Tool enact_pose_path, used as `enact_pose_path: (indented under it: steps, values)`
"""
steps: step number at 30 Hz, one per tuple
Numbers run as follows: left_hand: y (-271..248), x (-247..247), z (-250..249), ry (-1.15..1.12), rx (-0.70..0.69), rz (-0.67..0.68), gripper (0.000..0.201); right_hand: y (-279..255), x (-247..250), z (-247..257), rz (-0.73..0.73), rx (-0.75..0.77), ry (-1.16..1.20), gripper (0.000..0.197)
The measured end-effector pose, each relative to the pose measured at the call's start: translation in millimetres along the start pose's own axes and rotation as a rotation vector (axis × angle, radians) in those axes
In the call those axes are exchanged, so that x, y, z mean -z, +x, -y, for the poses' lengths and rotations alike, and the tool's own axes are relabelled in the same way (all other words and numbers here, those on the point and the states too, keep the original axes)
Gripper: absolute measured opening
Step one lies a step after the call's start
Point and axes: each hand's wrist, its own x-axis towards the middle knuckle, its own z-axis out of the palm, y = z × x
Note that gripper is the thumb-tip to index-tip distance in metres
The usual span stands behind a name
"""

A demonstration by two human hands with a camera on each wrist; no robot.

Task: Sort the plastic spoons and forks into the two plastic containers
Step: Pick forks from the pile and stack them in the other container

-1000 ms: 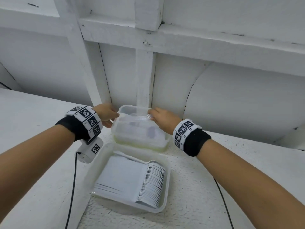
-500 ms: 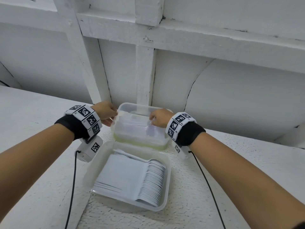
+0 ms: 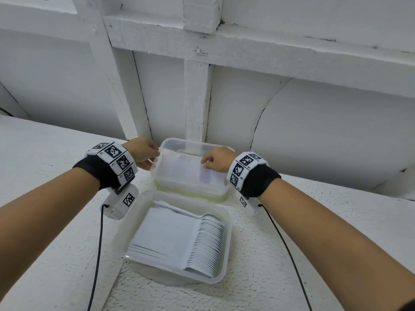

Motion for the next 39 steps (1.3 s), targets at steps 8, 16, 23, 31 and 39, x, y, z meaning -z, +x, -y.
enact_pose_path:
  steps: [8, 16, 23, 31, 39]
  values:
    - [-21.2, 3.5, -6.8, 0.285, -0.053, -0.051, 0.019, -11.1, 1.4, 3.0, -0.038, 0.002, -0.094, 0.038]
    - [-85.4, -6.8, -43.8, 0.33, -0.353, -0.221, 0.031, -95.5, 33.0, -0.3, -0.215, 0.102, -0.057, 0.035]
    - [-174.9, -87.1, -95.2, 0.176, -0.733, -0.044, 0.025, -233.2, 20.5, -36.9, -0.262, -0.032, -0.035, 0.032]
    - [-225.1, -234.8, -101.0, 0.34, -0.863, 0.319, 0.029, -363.9, -58.6, -98.6, -0.262, -0.382, 0.15, 0.029]
    - [-228.6, -321.2, -84.5, 0.659, -0.783, 0.496, 0.04, -405.3, -128.1, -119.5, -0.229, -0.612, 0.236, 0.031]
